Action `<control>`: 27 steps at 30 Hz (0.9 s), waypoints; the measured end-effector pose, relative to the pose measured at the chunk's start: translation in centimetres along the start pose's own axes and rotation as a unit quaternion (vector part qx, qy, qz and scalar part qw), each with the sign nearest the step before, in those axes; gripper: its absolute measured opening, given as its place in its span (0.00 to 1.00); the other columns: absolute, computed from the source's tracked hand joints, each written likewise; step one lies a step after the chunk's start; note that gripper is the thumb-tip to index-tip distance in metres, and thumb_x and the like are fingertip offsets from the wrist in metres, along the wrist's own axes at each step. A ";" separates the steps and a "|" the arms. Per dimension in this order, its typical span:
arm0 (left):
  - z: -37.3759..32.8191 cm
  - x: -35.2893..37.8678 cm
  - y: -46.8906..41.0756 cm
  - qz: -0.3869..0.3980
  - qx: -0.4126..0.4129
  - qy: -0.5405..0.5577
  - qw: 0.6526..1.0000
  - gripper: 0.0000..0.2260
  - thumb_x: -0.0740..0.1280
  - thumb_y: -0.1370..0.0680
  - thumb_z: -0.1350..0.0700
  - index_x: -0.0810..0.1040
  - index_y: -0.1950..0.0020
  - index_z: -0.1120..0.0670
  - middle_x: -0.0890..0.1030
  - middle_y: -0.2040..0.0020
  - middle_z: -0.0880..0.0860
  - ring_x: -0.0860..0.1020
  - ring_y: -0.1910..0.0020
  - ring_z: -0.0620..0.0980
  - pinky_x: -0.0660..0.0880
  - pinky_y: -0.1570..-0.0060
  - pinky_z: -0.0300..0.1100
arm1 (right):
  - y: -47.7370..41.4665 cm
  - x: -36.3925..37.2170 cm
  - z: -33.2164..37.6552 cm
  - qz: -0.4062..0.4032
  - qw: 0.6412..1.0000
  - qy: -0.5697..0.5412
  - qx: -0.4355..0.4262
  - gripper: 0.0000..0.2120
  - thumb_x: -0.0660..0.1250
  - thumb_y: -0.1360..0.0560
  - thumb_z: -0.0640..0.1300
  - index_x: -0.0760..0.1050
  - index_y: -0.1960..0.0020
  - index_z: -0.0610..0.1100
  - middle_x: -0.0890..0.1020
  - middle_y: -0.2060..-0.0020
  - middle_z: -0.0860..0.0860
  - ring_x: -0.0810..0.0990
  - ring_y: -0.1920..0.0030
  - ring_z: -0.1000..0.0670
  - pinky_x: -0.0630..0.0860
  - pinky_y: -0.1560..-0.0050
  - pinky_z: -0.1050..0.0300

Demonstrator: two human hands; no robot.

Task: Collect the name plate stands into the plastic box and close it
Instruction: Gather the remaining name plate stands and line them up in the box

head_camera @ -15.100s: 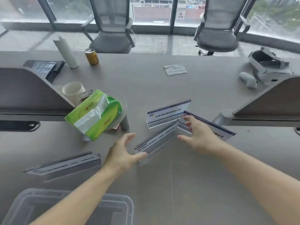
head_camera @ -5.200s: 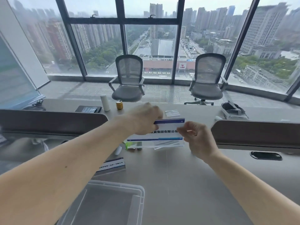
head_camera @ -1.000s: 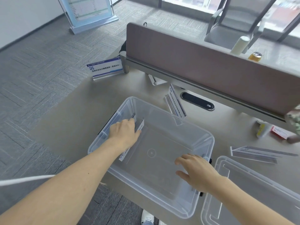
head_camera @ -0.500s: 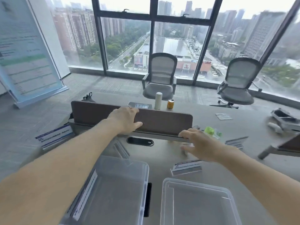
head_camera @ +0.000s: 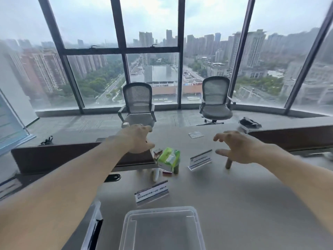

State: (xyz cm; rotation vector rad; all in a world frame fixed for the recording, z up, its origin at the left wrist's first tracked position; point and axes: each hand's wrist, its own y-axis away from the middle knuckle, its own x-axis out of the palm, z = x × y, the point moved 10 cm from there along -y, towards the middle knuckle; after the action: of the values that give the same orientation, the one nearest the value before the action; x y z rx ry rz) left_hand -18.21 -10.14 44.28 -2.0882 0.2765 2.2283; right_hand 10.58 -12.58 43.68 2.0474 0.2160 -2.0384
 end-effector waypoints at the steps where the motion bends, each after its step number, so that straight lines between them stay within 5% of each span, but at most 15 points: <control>1: -2.0 0.3 -0.3 0.005 0.006 -0.006 1.000 0.30 0.63 0.23 0.36 0.64 0.23 0.46 0.70 0.25 0.52 0.67 0.27 0.53 0.64 0.29 0.57 | 0.3 0.2 -1.5 0.009 1.000 -0.002 0.004 0.24 0.64 0.20 0.58 0.67 0.27 0.52 0.75 0.33 0.51 0.75 0.34 0.45 0.73 0.36 0.47; 14: -15.5 3.5 -13.0 0.047 0.059 0.012 0.997 0.31 0.64 0.21 0.39 0.61 0.21 0.48 0.67 0.24 0.53 0.67 0.26 0.54 0.69 0.31 0.55 | -5.0 3.7 -13.2 0.048 0.999 0.013 0.020 0.25 0.64 0.20 0.58 0.67 0.26 0.51 0.74 0.36 0.49 0.73 0.34 0.47 0.73 0.38 0.49; 27: -17.6 12.1 -21.1 0.100 -0.051 -0.003 0.994 0.28 0.62 0.21 0.39 0.65 0.24 0.48 0.72 0.29 0.54 0.70 0.30 0.54 0.70 0.35 0.49 | -17.6 12.2 -22.7 0.079 0.995 -0.023 -0.059 0.30 0.66 0.21 0.57 0.61 0.23 0.51 0.73 0.33 0.48 0.74 0.33 0.43 0.74 0.38 0.46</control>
State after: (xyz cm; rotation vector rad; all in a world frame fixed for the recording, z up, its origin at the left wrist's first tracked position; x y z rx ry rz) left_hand 1.96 6.58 29.55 -2.1935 0.3978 2.4073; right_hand 27.79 9.68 30.18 1.8817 0.1570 -1.9272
